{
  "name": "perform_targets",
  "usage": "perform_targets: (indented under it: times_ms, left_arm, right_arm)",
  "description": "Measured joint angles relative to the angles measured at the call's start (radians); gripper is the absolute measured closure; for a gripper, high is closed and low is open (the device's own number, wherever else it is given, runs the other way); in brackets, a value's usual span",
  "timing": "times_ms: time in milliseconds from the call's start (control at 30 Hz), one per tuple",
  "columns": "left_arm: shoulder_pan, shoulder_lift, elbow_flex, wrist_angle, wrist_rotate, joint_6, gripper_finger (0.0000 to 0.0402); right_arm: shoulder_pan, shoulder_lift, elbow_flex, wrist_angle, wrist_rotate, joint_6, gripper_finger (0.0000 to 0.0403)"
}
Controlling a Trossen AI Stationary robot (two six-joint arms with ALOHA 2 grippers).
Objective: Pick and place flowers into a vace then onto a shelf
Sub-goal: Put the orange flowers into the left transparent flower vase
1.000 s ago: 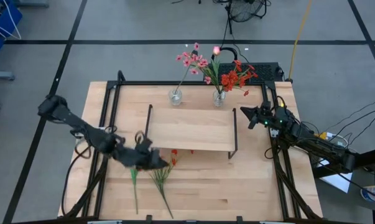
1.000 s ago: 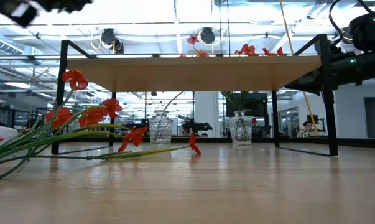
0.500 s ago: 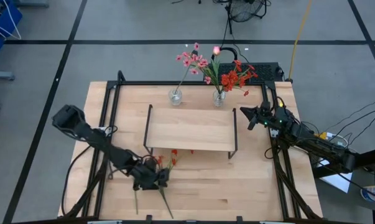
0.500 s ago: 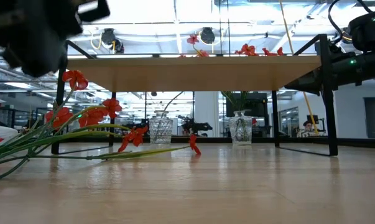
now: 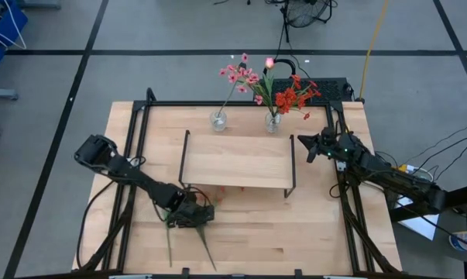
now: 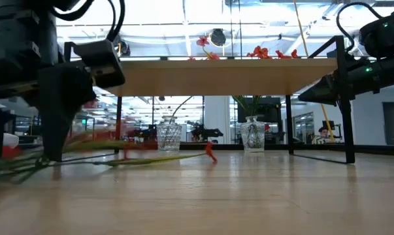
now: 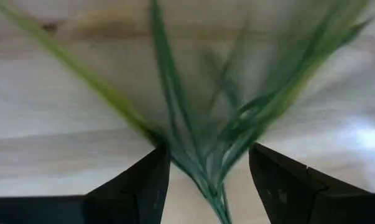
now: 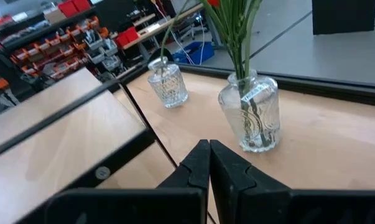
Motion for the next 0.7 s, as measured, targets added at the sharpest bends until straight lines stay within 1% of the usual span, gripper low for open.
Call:
perform_targets:
  times_ms: [67, 167, 233, 267, 333, 467, 500, 533, 600, 700]
  left_arm:
    - [0.013, 0.002, 0.001, -0.031, 0.011, 0.027, 0.0177]
    - [0.033, 0.003, 0.001, -0.023, -0.003, 0.087, 0.0179]
    - [0.043, 0.004, 0.001, -0.009, -0.003, 0.129, 0.0195]
    - [0.045, 0.004, 0.000, -0.004, -0.003, 0.150, 0.0210]
    - [0.046, 0.005, -0.001, 0.000, -0.010, 0.174, 0.0251]
    - [0.045, 0.007, -0.002, 0.007, -0.037, 0.198, 0.0362]
    - [0.046, 0.007, -0.002, 0.019, -0.049, 0.205, 0.0380]
    - [0.047, 0.007, -0.002, 0.032, -0.061, 0.213, 0.0386]
    - [0.047, 0.007, -0.003, 0.088, -0.078, 0.250, 0.0385]
    - [0.045, -0.015, 0.001, 0.235, -0.103, 0.257, 0.0392]
  right_arm:
    - [0.000, 0.016, 0.000, 0.000, 0.000, 0.000, 0.0401]
    - [0.000, 0.036, 0.000, 0.000, 0.000, 0.000, 0.0401]
    - [0.000, 0.048, 0.000, 0.000, 0.000, 0.000, 0.0401]
    - [0.000, 0.054, 0.000, 0.000, 0.000, 0.000, 0.0401]
    - [0.000, 0.065, 0.000, 0.000, 0.000, 0.000, 0.0401]
    - [0.000, 0.083, 0.000, -0.001, 0.000, 0.000, 0.0401]
    - [0.000, 0.087, 0.000, -0.001, 0.000, 0.000, 0.0401]
    - [0.000, 0.091, 0.000, 0.000, 0.000, 0.000, 0.0401]
    - [0.000, 0.100, 0.000, -0.001, 0.000, 0.000, 0.0401]
    - [0.000, 0.112, 0.000, -0.001, 0.000, 0.005, 0.0401]
